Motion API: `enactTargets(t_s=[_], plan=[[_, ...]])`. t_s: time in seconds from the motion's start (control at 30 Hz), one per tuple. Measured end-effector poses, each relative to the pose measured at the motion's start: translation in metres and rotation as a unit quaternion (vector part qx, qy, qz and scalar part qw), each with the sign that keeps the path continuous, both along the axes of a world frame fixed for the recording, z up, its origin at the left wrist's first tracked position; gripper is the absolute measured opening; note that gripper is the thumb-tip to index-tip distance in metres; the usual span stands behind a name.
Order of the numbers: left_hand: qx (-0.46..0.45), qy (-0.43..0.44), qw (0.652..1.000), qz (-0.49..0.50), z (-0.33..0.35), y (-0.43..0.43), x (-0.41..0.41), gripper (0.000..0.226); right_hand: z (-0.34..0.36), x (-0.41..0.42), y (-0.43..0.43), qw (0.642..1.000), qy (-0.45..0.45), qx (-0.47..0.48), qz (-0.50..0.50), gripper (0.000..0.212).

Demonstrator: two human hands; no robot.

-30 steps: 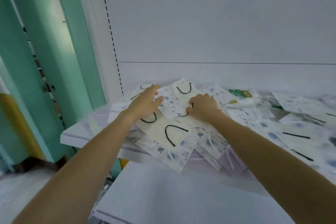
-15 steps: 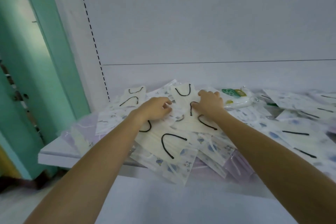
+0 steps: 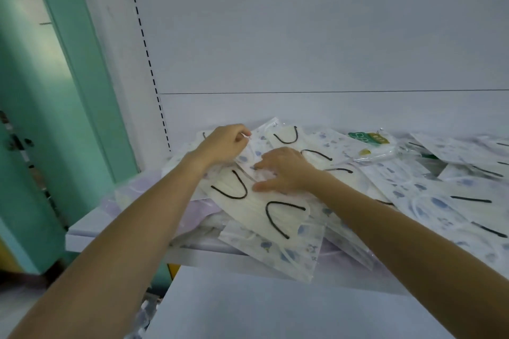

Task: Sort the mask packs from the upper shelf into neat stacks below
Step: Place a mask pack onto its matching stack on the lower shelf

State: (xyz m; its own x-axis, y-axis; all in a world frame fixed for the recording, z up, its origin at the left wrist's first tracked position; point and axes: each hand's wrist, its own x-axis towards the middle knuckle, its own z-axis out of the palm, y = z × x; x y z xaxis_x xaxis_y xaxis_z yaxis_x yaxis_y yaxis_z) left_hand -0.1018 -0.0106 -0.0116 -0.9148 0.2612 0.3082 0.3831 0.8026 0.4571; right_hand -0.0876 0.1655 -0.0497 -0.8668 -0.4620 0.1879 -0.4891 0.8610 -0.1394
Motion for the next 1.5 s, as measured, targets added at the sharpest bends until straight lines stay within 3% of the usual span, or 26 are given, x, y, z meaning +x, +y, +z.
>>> enactTargets(t_s=[0.13,0.23,0.3,0.37,0.43,0.5,0.63,0.73,0.83,0.93,1.0,1.1,1.17,1.23,1.3,1.37,1.43,1.5], plan=[[0.040,0.026,0.999,0.021,-0.002,-0.027,0.003,0.028,-0.004,-0.001,-0.012,0.989,-0.026,-0.112,-0.088,0.028],[0.084,0.064,0.993,0.051,-0.002,-0.033,0.008,0.028,0.007,0.005,-0.017,0.947,0.050,-0.249,-0.195,0.027],[0.183,0.010,0.983,0.028,0.002,-0.028,0.012,0.040,0.016,0.012,-0.024,0.915,0.105,-0.343,-0.186,0.027],[0.313,-0.105,0.944,-0.024,0.009,-0.022,0.015,0.051,0.026,0.019,-0.038,0.912,0.113,-0.381,-0.101,0.026],[0.366,-0.128,0.920,-0.054,0.009,-0.019,0.012,0.049,0.029,0.024,-0.058,0.936,0.068,-0.346,-0.005,0.028],[0.362,-0.059,0.929,-0.046,0.009,-0.028,0.009,0.058,0.026,0.028,-0.074,0.946,0.041,-0.318,0.052,0.028],[0.252,0.058,0.965,0.054,0.002,-0.081,0.011,0.081,0.017,0.030,-0.092,0.952,0.045,-0.298,0.053,0.034],[0.199,0.072,0.970,0.118,-0.008,-0.121,0.019,0.071,0.006,0.035,-0.117,0.981,-0.039,-0.173,0.082,0.053],[0.171,0.092,0.966,0.171,-0.014,-0.148,0.027,0.050,-0.003,0.041,-0.144,0.999,-0.008,-0.009,0.044,0.073],[0.164,0.101,0.952,0.237,-0.014,-0.173,0.032,0.047,-0.005,0.038,-0.160,1.000,-0.015,0.006,0.022,0.055],[0.162,0.093,0.948,0.258,-0.014,-0.189,0.035,0.047,-0.003,0.037,-0.165,0.998,-0.016,-0.055,0.024,0.029],[0.181,0.045,0.956,0.226,-0.014,-0.201,0.039,0.040,0.011,0.037,-0.168,0.972,-0.008,-0.235,0.011,0.037],[0.207,0.010,0.961,0.184,-0.011,-0.200,0.041,0.030,0.027,0.040,-0.170,0.914,0.047,-0.402,0.025,0.043],[0.246,-0.041,0.957,0.151,-0.004,-0.197,0.043,0.034,0.043,0.045,-0.176,0.862,0.095,-0.490,0.088,0.039],[0.356,-0.127,0.922,0.084,0.004,-0.194,0.044,0.052,0.046,0.050,-0.187,0.878,0.097,-0.444,0.149,0.019],[0.428,-0.186,0.884,0.043,0.011,-0.197,0.042,0.065,0.036,0.045,-0.197,0.931,0.080,-0.299,0.194,0.026],[0.398,-0.214,0.891,0.035,0.011,-0.202,0.040,0.054,0.019,0.040,-0.202,0.961,-0.004,-0.174,0.215,0.037],[0.327,-0.218,0.919,0.034,0.004,-0.207,0.039,0.036,0.012,0.040,-0.200,0.962,-0.086,-0.176,0.189,0.041]])
